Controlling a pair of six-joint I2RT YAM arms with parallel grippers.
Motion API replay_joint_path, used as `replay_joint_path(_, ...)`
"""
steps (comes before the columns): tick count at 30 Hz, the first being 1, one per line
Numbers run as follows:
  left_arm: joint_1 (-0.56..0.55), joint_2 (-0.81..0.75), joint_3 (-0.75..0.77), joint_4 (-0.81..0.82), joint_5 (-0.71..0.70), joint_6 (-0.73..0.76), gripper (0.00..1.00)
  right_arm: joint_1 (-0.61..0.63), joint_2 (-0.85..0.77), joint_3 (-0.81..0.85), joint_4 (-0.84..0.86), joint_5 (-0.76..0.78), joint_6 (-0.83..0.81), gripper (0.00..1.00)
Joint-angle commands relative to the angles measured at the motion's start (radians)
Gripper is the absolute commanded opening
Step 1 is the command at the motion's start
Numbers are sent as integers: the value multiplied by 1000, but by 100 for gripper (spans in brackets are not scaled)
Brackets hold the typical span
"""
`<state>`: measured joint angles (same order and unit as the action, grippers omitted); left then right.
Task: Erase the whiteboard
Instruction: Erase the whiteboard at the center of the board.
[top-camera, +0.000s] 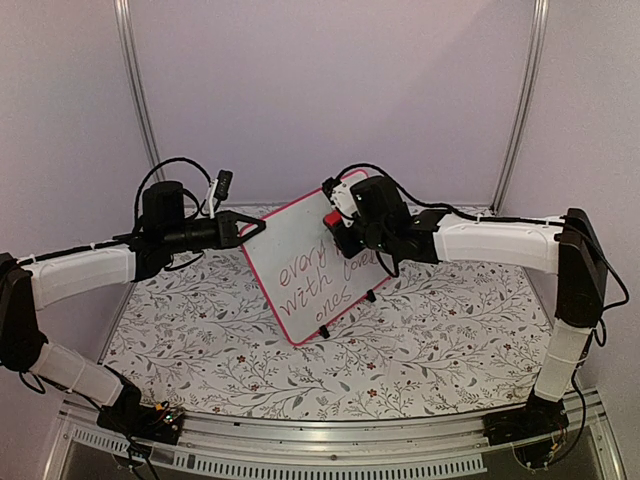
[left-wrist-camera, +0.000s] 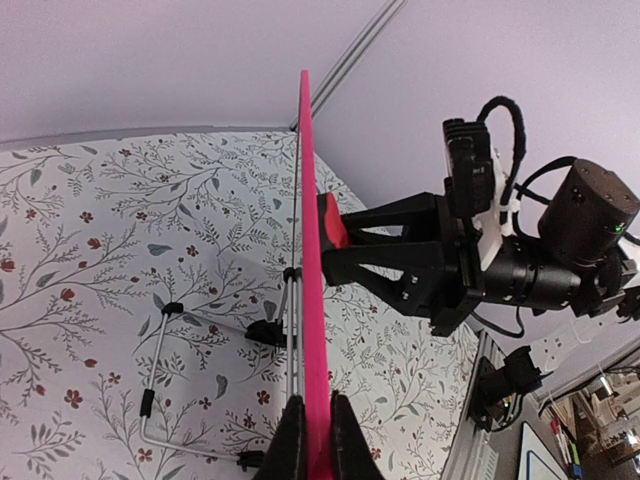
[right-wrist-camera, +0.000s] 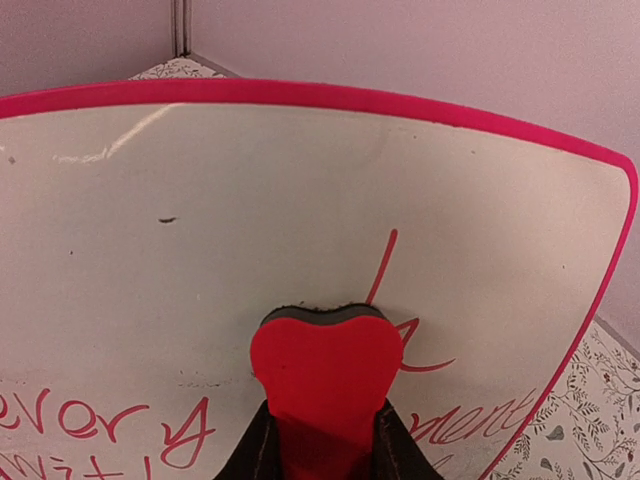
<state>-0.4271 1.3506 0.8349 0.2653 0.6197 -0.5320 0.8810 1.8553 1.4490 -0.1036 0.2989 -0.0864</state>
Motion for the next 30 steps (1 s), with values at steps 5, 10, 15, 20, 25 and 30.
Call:
replay_joint_path(5,-25,-18,-11,25,100,-13,0,15,-6,-70,-19,-14,17,25)
replay_joint_path(10,-27,-20,-11,24,98,-13,0,15,-13,-90,-15,-8,22,25)
replay_joint_path(15,-27,-19,-11,26,98,-14,0,15,-19,-113,-12,-6,29,25)
replay_joint_path(20,-27,-18,-11,26,100,-14,0,16,-19,-122,-12,-3,30,25)
replay_joint_path(25,-27,-18,-11,27,100,-14,0,15,-22,-117,-12,-6,30,25)
replay_joint_path(30,-26,-16,-11,28,101,-14,0,14,-21,-86,-1,14,21,25)
